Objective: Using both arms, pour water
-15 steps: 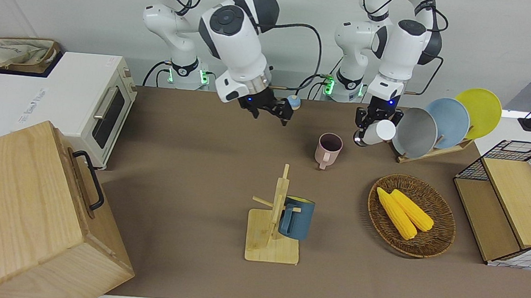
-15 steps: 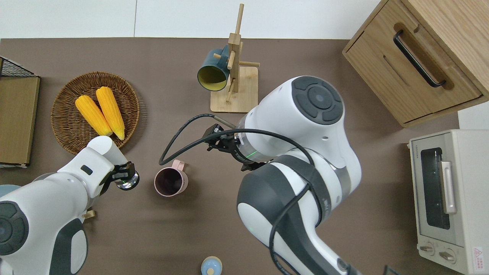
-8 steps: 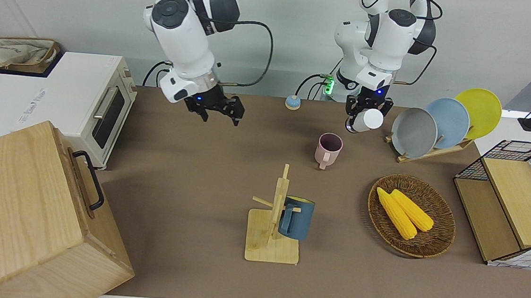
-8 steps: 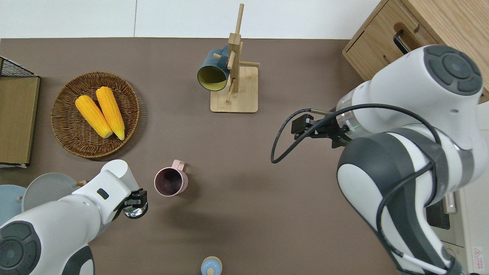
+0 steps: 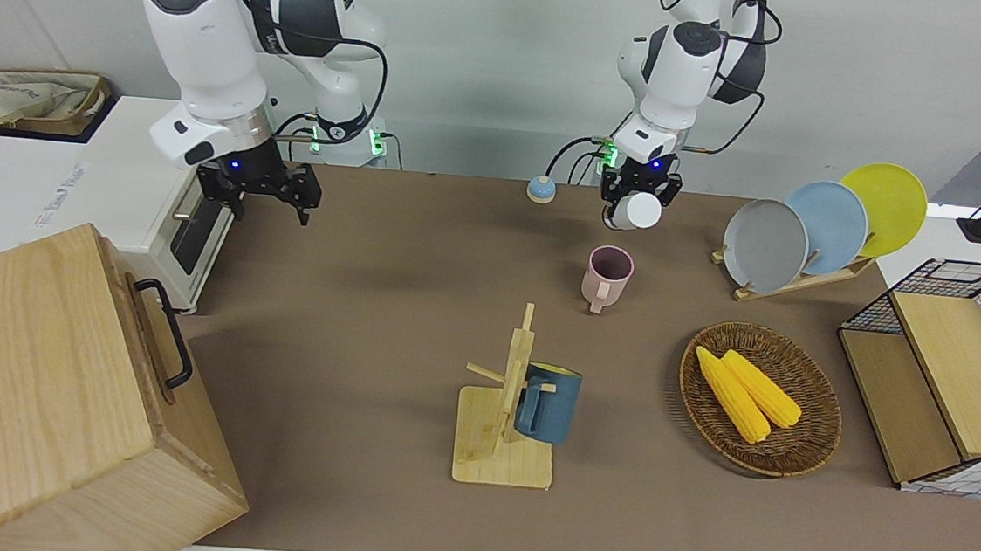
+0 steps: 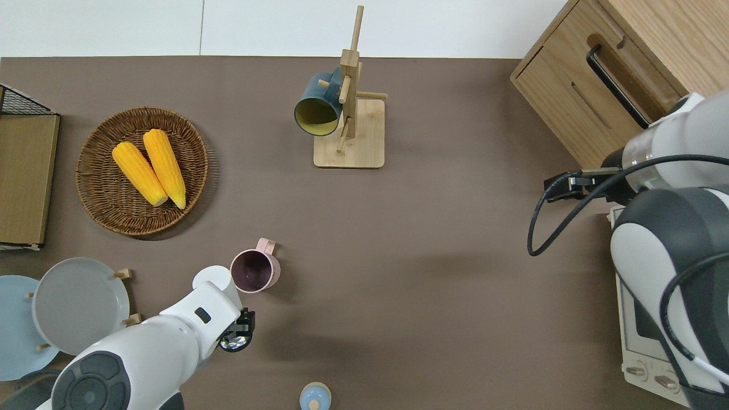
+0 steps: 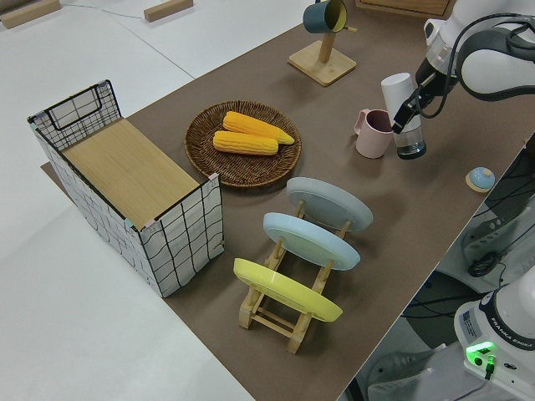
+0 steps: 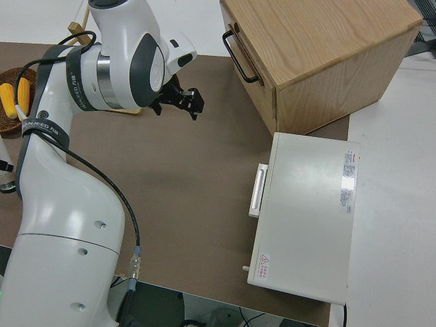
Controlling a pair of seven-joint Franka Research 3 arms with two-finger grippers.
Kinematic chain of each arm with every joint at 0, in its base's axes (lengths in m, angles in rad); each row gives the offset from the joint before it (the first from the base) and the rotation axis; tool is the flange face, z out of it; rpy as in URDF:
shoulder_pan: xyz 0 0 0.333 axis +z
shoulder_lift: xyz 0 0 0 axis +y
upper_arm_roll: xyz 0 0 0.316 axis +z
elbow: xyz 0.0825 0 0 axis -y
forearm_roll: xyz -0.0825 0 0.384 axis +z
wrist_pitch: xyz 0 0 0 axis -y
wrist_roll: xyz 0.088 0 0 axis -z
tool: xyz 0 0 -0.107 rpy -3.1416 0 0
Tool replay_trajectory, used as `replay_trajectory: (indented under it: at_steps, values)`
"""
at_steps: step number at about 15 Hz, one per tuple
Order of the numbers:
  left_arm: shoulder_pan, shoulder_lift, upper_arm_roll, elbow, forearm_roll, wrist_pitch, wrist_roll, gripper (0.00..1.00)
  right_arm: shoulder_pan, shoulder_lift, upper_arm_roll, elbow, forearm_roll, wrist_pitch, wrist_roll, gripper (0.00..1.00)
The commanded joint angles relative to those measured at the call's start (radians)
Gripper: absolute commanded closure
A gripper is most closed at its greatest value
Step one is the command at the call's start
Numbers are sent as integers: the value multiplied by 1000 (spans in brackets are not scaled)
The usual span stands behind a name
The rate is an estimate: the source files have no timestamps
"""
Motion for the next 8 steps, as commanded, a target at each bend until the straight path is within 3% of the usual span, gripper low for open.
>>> replay_trajectory:
  at_steps: [1,5,8]
  values:
    - [-45,-51,11,-35,-12,-15,-23,1000,-10,-59,-33,-33,-50,1,-139,9]
    - [-51,-51,11,-38,-12,-50,-15,1000,-13,-118,-46,-31,-73,-9,-202,9]
    - [-50,-39,11,-36,-12,-70,-1,1000,-16,-150,-46,-28,-73,-54,-237,9]
